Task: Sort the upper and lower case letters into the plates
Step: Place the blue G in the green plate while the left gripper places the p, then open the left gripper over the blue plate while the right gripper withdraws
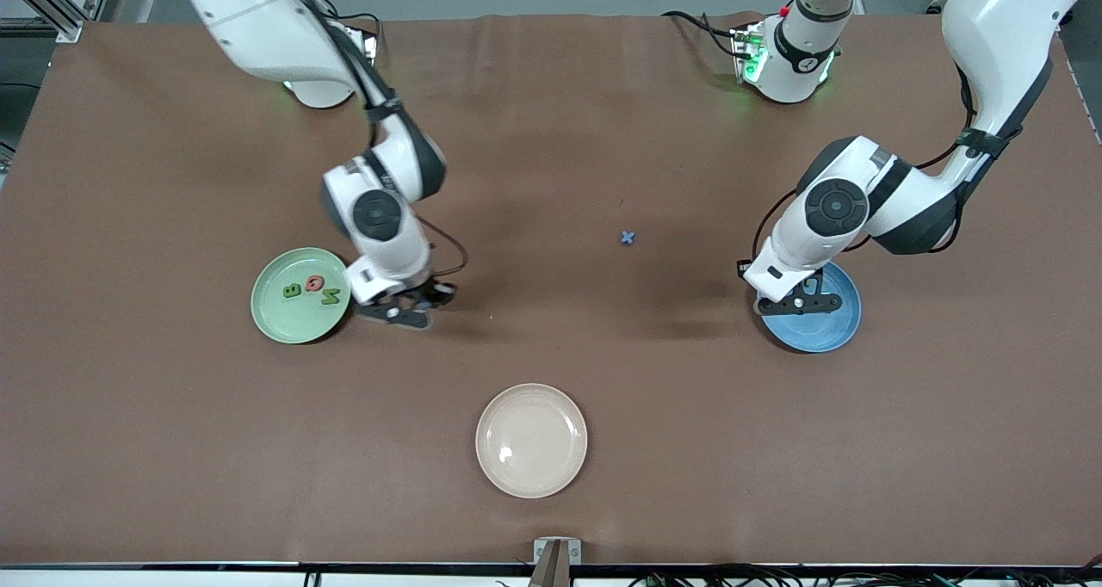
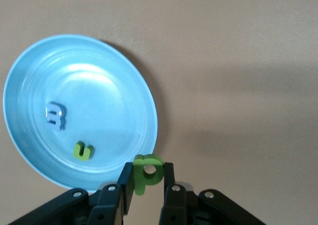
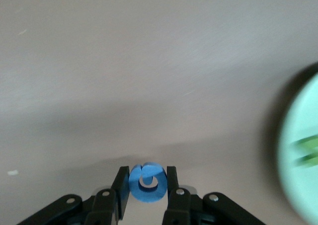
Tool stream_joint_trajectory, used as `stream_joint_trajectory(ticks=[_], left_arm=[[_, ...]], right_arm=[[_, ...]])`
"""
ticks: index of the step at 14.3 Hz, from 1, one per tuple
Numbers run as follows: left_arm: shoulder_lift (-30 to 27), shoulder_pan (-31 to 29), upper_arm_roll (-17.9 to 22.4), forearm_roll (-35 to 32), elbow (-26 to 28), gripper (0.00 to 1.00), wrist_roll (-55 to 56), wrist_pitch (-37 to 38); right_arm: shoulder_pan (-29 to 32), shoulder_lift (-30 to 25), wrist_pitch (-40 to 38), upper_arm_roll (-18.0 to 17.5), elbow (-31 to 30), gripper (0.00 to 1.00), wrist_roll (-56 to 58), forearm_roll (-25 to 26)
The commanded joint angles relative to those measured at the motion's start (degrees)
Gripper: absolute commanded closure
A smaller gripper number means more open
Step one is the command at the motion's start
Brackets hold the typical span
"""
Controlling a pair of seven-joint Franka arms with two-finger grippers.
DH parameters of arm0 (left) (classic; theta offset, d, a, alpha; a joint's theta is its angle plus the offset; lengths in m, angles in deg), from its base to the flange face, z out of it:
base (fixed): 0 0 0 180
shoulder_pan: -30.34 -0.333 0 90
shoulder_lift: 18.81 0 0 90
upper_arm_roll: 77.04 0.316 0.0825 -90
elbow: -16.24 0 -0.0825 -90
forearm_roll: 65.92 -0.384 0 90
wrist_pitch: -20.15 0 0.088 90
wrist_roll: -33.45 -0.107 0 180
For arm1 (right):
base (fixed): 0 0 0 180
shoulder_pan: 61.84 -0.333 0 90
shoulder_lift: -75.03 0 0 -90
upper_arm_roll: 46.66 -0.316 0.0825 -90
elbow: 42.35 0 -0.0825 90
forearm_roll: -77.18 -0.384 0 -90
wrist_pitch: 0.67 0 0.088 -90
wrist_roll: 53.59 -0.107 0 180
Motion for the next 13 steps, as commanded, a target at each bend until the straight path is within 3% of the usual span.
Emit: stream_joint_trajectory(ticks=[1,6,13], left_arm=[[-0.4,-3.0,-0.8,-2.7,1.0,1.00,-4.1,-2.9],[5.0,-6.0,-0.2,-9.3,1.0,1.00,-5.2,-7.2],[8.0,-6.6,5.5,-12.9,1.7,1.00,-7.6,-12.0]], right_arm=[[8.8,-5.8,0.5,-1.5,-7.4,1.00,12.5,0.8],[19.9,-5.0,3.9,-1.5,-9.5,1.00,28.9,0.6],[21.9,-0.2,9.1,-1.7,-9.5,0.99,29.8,0.1]])
